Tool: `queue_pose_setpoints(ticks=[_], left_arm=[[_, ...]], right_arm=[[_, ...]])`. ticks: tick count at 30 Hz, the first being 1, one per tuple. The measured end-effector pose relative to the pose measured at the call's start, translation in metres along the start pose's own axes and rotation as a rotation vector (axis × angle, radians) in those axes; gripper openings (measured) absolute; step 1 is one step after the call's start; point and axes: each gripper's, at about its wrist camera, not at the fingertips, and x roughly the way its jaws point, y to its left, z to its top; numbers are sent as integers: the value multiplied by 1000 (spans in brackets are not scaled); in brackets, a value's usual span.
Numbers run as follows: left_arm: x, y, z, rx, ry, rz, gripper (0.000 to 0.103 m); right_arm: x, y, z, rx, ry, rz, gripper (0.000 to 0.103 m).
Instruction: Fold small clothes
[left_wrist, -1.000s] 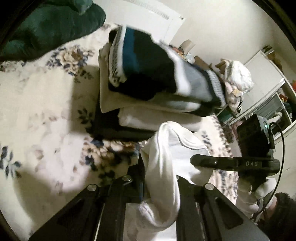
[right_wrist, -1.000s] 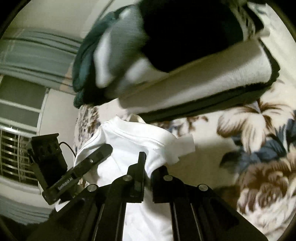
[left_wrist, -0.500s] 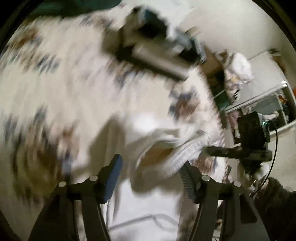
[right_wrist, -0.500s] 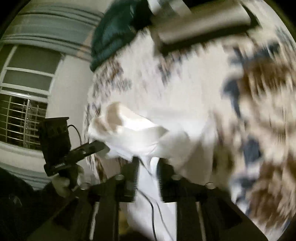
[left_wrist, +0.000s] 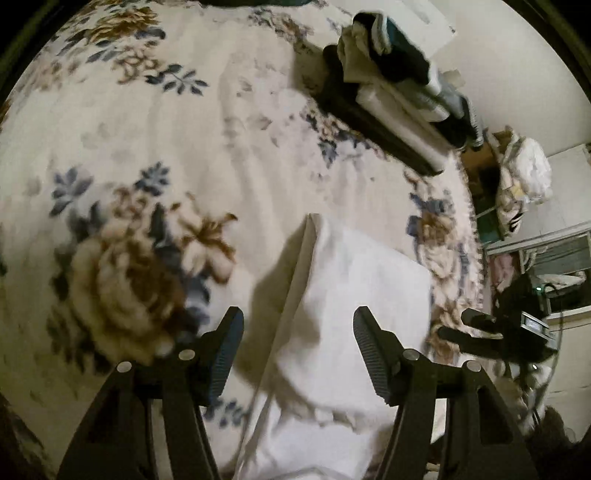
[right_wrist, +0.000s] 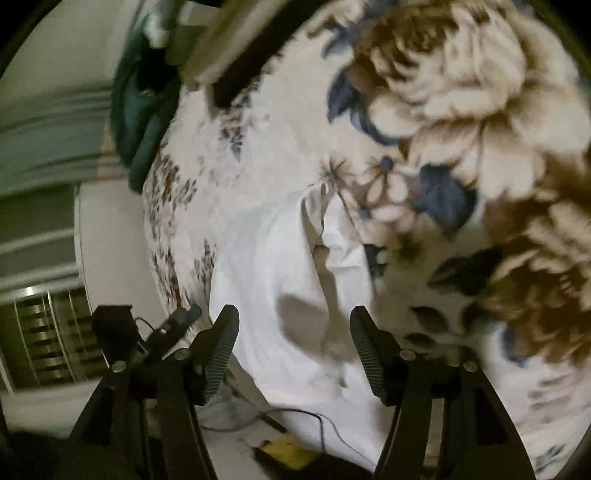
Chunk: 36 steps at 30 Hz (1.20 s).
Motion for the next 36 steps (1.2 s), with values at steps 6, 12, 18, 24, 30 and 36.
queue_pose_setpoints(ticks=[6, 12, 18, 24, 30, 36], left_arm=[[45, -12, -11, -30, 59, -21, 22], [21, -35, -35, -8, 42, -57, 9], [41, -16, -55, -63, 198, -44, 19], [13, -1, -24, -46, 70, -66, 67], [54, 1, 37, -9, 47, -166, 67], [97, -18, 48, 47, 80, -223, 52]], right_arm=[[55, -8, -9, 151, 65, 45, 57], [46, 1, -27, 100, 15, -22, 9], [43, -8, -33, 57, 80, -210, 16], [21, -2, -21, 0, 4, -204, 67], [21, -16, 23, -9, -67, -81, 71], [44, -33, 56, 11, -31, 69, 71]])
